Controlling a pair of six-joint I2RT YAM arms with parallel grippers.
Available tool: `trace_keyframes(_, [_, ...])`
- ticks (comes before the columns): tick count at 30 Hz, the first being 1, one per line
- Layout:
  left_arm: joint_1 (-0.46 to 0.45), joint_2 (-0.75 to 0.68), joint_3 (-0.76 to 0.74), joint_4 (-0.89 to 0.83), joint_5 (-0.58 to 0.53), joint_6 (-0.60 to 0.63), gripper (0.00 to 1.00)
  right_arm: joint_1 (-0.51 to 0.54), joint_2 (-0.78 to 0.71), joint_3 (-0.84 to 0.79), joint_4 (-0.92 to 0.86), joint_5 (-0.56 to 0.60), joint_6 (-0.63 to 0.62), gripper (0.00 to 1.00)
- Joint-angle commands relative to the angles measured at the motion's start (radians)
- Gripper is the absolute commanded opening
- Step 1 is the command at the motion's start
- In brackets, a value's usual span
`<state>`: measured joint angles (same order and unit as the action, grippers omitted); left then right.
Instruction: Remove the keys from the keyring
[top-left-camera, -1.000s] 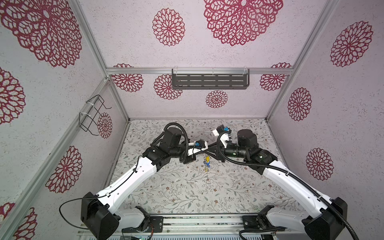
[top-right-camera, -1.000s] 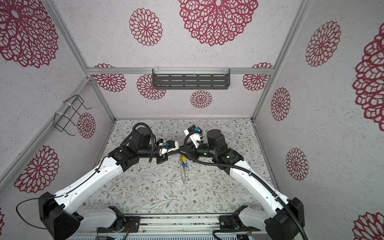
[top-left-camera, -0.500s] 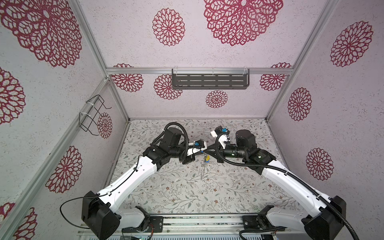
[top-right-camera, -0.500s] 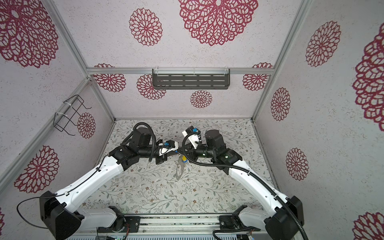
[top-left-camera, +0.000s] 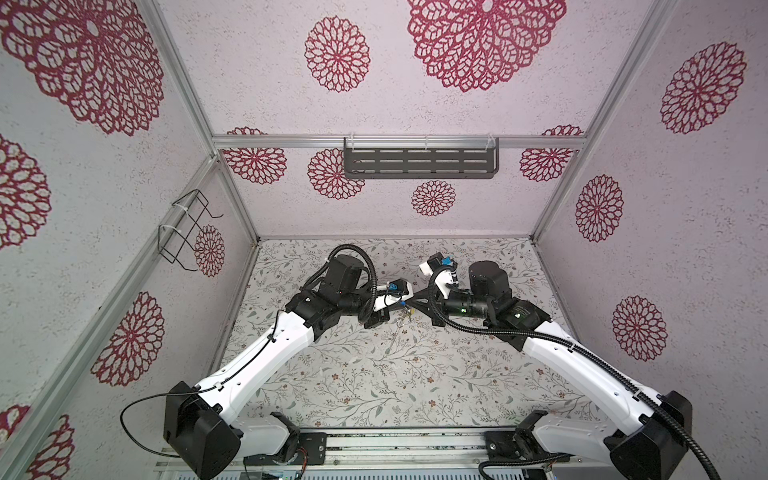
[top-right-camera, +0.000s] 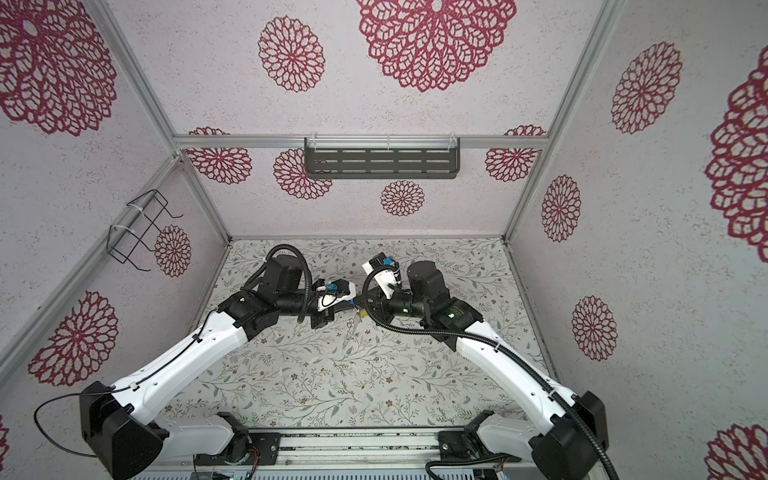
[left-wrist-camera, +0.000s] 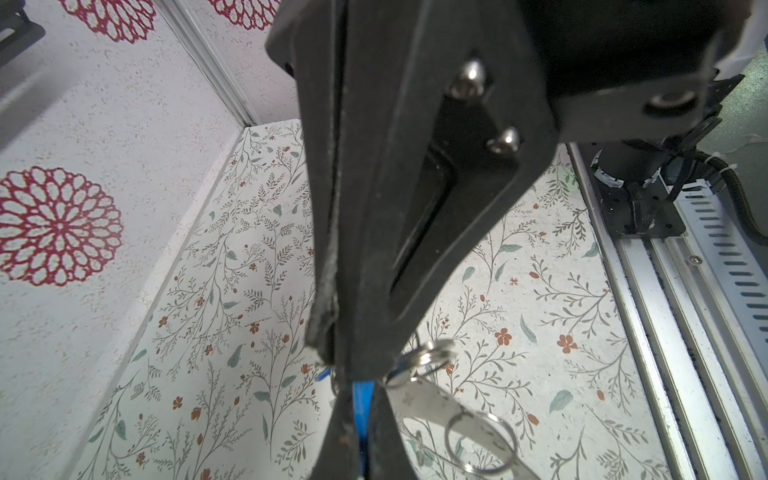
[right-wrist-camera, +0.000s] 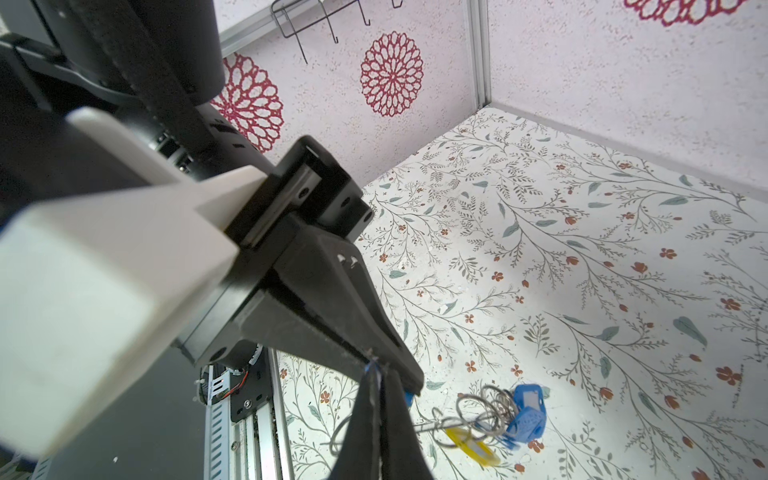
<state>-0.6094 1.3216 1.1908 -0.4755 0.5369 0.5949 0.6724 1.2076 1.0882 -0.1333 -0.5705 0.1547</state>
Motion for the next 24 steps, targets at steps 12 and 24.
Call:
trace_keyframes(12, [-0.028,-0.199,-0.167,0.339,-0.465,-0.542,0.65,0.021,-0.136,-0.146,0.265,0.439,0.259,0.00])
trace_keyframes(24, [-0.233,-0.137,-0.269,0.551,-0.634,-0.506,0.29,0.023,-0.146,-0.131,0.279,0.451,0.305,0.00])
